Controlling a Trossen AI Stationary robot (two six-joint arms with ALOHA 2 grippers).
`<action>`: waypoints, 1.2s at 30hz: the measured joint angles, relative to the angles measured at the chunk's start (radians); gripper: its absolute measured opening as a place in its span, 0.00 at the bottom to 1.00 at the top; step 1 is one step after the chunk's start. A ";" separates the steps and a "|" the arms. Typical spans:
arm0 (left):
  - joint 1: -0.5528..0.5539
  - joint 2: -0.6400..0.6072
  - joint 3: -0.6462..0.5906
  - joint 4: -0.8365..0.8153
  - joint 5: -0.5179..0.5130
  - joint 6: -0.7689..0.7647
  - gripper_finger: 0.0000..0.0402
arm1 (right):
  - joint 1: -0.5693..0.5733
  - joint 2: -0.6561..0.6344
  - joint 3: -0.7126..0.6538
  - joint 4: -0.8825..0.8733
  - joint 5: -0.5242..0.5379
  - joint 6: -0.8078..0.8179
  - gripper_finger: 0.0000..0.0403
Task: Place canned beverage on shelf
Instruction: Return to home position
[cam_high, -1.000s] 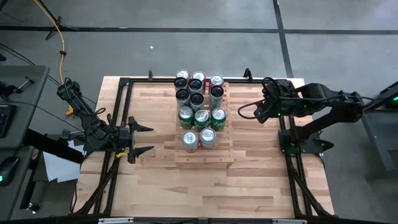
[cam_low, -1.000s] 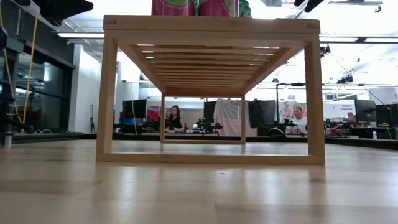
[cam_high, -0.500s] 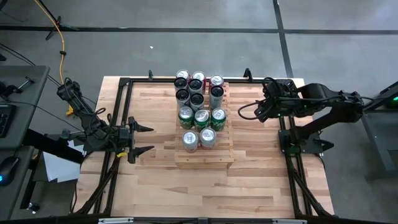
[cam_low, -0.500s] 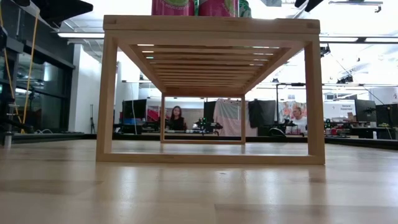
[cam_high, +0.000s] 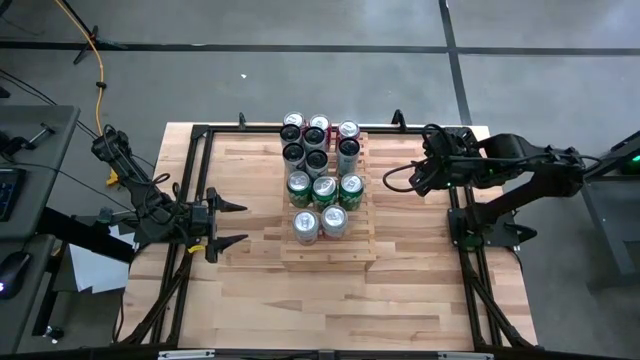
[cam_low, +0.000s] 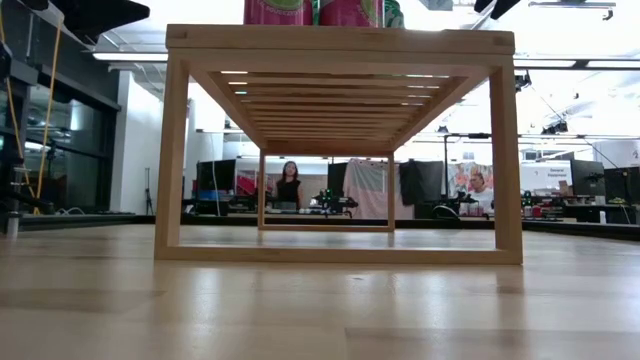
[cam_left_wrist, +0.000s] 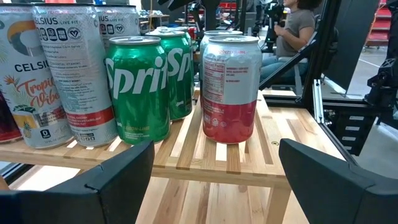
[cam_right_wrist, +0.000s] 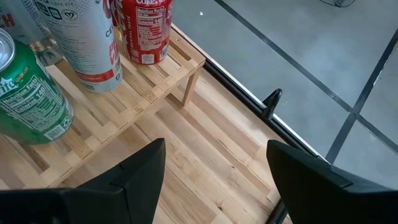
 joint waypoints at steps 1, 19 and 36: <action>0.000 0.000 0.000 0.000 0.000 0.000 0.83 | 0.000 0.000 0.000 0.000 0.000 0.000 0.65; 0.000 0.000 0.000 0.000 0.000 0.009 0.83 | 0.000 0.000 0.000 0.000 0.001 0.003 0.65; 0.000 0.000 0.001 -0.077 -0.114 0.038 0.83 | 0.000 0.000 0.000 0.000 0.001 0.011 0.65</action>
